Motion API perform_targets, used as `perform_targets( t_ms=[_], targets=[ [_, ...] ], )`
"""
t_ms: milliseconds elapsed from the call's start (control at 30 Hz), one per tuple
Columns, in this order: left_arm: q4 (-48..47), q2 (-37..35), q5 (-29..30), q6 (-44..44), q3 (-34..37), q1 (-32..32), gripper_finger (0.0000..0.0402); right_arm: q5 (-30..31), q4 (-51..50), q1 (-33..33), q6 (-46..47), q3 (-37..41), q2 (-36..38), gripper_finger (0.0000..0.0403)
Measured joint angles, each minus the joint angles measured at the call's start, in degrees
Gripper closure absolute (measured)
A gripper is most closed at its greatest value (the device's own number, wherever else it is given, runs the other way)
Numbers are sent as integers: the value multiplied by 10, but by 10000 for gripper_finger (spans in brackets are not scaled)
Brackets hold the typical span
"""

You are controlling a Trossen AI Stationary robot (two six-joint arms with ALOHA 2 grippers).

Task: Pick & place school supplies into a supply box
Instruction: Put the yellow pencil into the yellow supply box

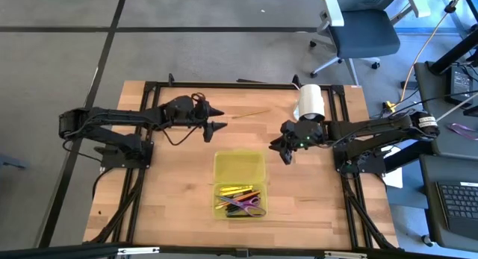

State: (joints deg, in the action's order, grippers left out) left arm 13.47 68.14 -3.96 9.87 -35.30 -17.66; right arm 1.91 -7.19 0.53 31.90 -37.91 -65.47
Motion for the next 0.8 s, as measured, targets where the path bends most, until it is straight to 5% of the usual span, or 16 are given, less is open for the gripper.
perform_targets(
  t_ms=[333, 800],
  targets=[
    [44, 34, 15, 13, 0, -26, 138, 3, -1, 0, -1, 0, 0, 294],
    [354, 311, -12, -36, 0, -91, 139, 22, -10, 0, 16, 0, 0, 294]
  ],
)
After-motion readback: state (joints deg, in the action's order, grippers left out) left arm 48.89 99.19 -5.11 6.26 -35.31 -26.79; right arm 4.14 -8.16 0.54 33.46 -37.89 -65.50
